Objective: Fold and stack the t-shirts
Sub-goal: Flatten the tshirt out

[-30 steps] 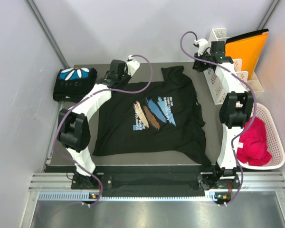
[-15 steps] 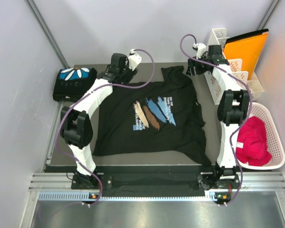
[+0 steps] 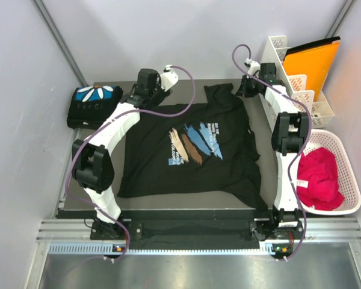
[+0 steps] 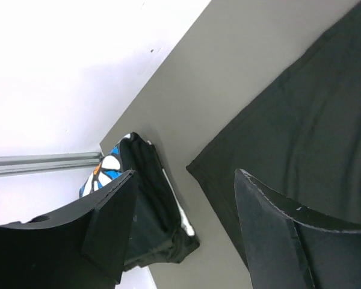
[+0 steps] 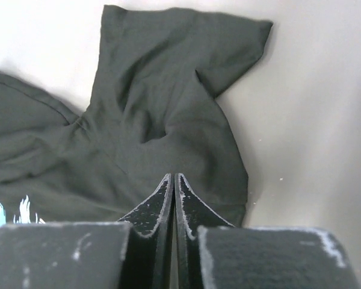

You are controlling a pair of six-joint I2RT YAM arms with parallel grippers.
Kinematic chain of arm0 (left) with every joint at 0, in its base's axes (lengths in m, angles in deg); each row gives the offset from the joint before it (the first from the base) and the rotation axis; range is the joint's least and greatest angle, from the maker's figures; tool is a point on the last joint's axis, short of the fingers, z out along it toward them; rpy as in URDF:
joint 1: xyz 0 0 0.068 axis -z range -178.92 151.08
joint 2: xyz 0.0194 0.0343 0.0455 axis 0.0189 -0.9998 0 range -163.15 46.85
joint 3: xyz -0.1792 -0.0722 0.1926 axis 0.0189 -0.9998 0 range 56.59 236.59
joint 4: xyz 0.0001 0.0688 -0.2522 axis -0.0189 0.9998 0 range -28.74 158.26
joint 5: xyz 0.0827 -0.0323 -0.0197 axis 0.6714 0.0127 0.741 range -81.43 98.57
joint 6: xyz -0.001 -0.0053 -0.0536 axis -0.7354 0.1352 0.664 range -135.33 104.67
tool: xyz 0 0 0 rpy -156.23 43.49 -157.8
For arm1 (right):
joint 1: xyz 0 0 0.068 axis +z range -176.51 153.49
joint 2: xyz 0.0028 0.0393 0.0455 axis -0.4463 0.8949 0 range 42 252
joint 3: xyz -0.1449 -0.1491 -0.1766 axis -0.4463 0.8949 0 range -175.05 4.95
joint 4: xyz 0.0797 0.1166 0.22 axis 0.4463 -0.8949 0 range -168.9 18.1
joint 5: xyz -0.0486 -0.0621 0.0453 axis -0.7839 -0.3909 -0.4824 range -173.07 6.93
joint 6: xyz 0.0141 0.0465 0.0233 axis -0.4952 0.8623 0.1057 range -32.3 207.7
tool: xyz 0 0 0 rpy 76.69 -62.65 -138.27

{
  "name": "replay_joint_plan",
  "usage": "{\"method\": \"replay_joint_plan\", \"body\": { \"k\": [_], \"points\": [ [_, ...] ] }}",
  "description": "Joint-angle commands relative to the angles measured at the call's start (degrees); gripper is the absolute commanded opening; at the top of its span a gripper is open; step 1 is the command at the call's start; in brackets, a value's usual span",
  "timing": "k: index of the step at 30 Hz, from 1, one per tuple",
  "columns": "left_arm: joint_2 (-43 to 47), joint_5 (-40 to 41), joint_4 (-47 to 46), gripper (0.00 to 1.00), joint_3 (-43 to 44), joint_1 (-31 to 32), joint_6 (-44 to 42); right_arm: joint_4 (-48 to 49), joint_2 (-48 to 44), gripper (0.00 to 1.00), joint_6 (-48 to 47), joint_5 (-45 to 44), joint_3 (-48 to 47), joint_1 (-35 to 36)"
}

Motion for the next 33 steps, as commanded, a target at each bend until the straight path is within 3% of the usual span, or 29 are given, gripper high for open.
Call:
{"method": "replay_joint_plan", "body": {
  "k": [1, 12, 20, 33],
  "points": [
    [5.8, 0.4, -4.0, 0.7, -3.8, 0.8, -1.6, 3.8, 0.9, 0.0, 4.5, 2.0, -1.9, -0.6],
    [7.4, 1.1, -4.7, 0.73, -6.2, 2.0, -5.1, 3.7, 1.6, 0.0, 4.6, -6.8, -0.9, -0.5],
    [5.2, 0.4, -13.8, 0.73, -15.5, 0.8, -8.5, 1.6, 2.9, 0.01, 1.5, -11.6, -1.0, 0.2],
    [-4.2, -1.8, -17.4, 0.7, -10.0, -2.7, -4.8, 0.0, 3.9, 0.01, -2.5, -15.5, -2.3, 3.7]
  ]
}}
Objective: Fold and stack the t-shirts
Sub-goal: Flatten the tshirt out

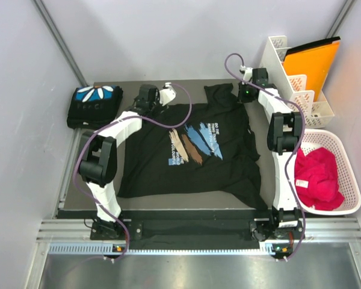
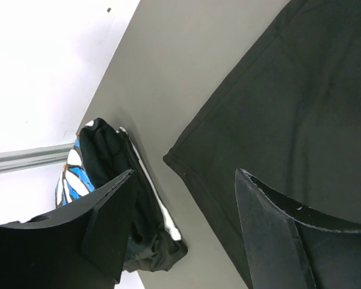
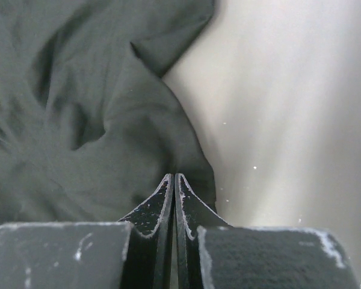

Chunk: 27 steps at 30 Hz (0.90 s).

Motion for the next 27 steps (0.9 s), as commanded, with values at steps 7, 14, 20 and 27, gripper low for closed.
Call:
{"method": "replay_joint_plan", "body": {
  "k": [7, 14, 20, 27],
  "points": [
    [-1.7, -2.6, -4.9, 0.67, 4.8, -0.4, 0.2, -1.0, 1.1, 0.01, -6.1, -10.4, -2.6, 2.2],
    [-0.4, -2.7, -4.8, 0.67, 4.2, -0.6, -1.7, -1.4, 0.7, 0.0, -9.4, -16.1, 0.0, 2.1],
    [1.2, -1.8, -4.9, 0.67, 2.4, -1.1, -1.6, -1.5, 1.1, 0.0, -11.9, -21.4, 0.6, 2.2],
    [2.1, -1.4, -4.8, 0.67, 0.7, -1.1, -0.9, -4.2, 1.2, 0.0, -13.0, -25.0, -1.4, 2.4]
  ]
}}
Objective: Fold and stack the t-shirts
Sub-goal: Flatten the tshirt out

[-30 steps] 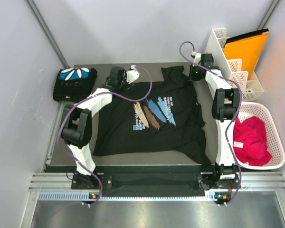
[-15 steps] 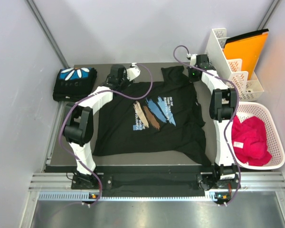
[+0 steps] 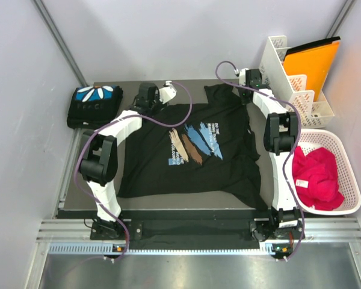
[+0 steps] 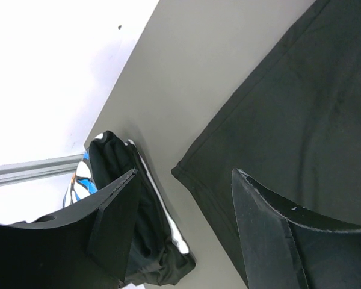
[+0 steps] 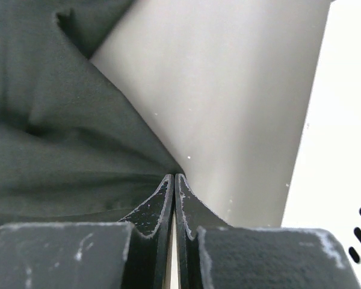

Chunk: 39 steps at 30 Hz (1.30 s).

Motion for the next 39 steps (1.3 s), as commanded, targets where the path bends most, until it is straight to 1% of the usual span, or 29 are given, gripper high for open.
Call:
{"method": "replay_joint_plan", "body": {
  "k": [1, 8, 15, 22, 26, 28, 32, 33, 35, 36, 38, 39],
  "points": [
    [3.4, 0.0, -2.5, 0.67, -0.8, -0.3, 0.5, -4.0, 0.7, 0.0, -1.5, -5.3, -1.4, 0.0],
    [2.9, 0.2, -2.5, 0.67, 0.4, -0.3, 0.7, -10.3, 0.8, 0.0, -1.7, -6.2, -2.0, 0.0],
    [3.2, 0.0, -2.5, 0.67, 0.4, -0.3, 1.1, -11.3, -0.8, 0.0, -1.8, -6.2, 0.0, 0.0],
    [3.6, 0.0, -2.5, 0.67, 0.4, -0.3, 1.1, -15.3, -2.6, 0.0, -2.2, -5.0, 2.6, 0.1],
    [3.9, -0.1, -2.5, 0.67, -0.1, -0.3, 1.5, -16.2, -3.5, 0.0, -2.6, -5.0, 3.4, 0.1],
    [4.2, -0.2, -4.2, 0.67, -0.4, -0.3, 1.6, -15.8, -3.8, 0.0, -2.6, -5.1, 3.6, 0.1],
    [4.6, 0.0, -4.4, 0.67, -0.9, -0.3, 2.3, -15.0, -4.3, 0.0, -2.5, -5.3, 2.1, 0.1],
    [4.6, -0.1, -4.3, 0.67, -1.0, -0.3, 2.5, -14.9, -4.2, 0.01, -2.4, -5.1, 1.5, 0.1],
    [4.8, -0.1, -4.4, 0.67, -1.2, -0.3, 2.9, -14.5, -4.5, 0.05, -2.3, -4.8, 0.3, 0.2],
    [4.9, -0.2, -4.3, 0.67, -1.3, -0.2, 2.9, -13.9, -4.6, 0.09, -2.3, -4.7, -0.1, 0.3],
    [5.0, -0.4, -4.5, 0.66, -1.4, -0.2, 3.2, -13.4, -4.6, 0.14, -2.5, -4.7, -1.4, 0.7],
    [5.1, -0.5, -4.5, 0.67, -1.4, -0.2, 3.2, -12.7, -4.8, 0.19, -2.5, -5.0, -1.8, 0.7]
  ]
}}
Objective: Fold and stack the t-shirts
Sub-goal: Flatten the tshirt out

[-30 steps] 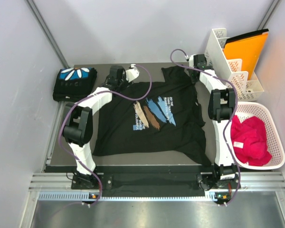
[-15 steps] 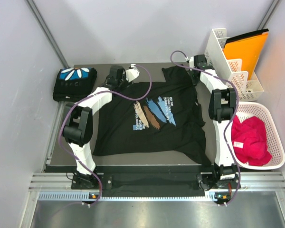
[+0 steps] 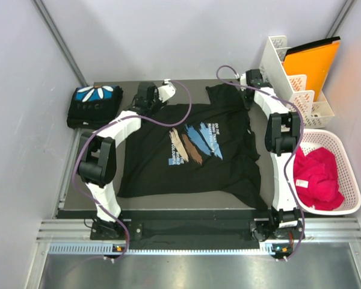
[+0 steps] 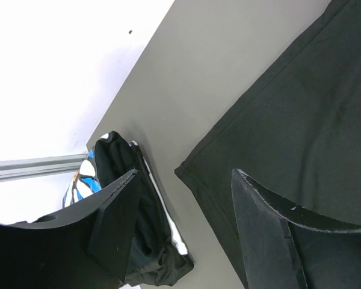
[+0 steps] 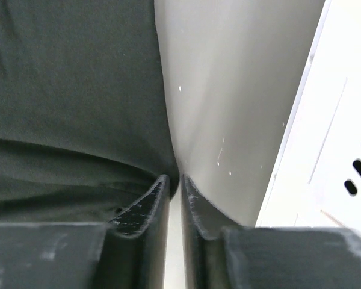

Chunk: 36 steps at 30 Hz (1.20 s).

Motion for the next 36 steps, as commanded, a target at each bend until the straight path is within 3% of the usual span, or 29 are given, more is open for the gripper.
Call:
{"method": "replay_joint_plan", "body": {
  "k": [1, 5, 8, 11, 12, 13, 14, 23, 32, 36],
  "points": [
    [3.4, -0.5, -3.3, 0.66, -0.4, -0.2, 1.6, -2.2, -2.1, 0.21, 0.0, -0.5, -3.9, 0.7],
    [3.4, -0.5, -3.4, 0.66, -0.2, 0.0, 2.0, 1.4, -2.7, 0.32, 0.8, -1.3, -5.0, 1.4],
    [3.3, -0.5, -3.4, 0.66, -0.3, 0.4, 1.9, 5.3, -3.3, 0.33, 1.4, -1.4, -5.2, 2.0],
    [3.3, -0.7, -3.8, 0.66, -0.1, 0.6, 1.6, 9.4, -3.3, 0.23, 1.6, -1.3, -5.6, 3.1],
    [3.2, -0.7, -3.8, 0.66, 0.0, 0.7, 1.6, 11.2, -3.2, 0.09, 1.5, -1.4, -5.7, 3.3],
    [3.2, -0.8, -3.8, 0.66, 0.1, 0.7, 1.6, 12.0, -2.8, 0.01, 1.5, -1.6, -6.2, 4.1],
    [3.1, -0.6, -3.8, 0.66, 0.1, 0.8, 1.6, 12.7, -2.4, 0.0, 1.7, -1.5, -6.8, 4.3],
    [3.4, 0.5, -3.7, 0.65, -0.6, 1.1, 1.1, 12.5, 1.3, 0.0, 9.2, 9.8, -9.4, 7.1],
    [4.8, 1.0, -3.6, 0.65, -1.9, 1.3, -0.5, 5.9, 4.2, 0.0, 13.2, 13.6, -14.9, 7.6],
    [4.9, 1.1, -4.0, 0.65, -1.8, 1.3, -0.8, 5.4, 2.5, 0.0, 15.1, 14.9, -11.2, 7.5]
  ]
}}
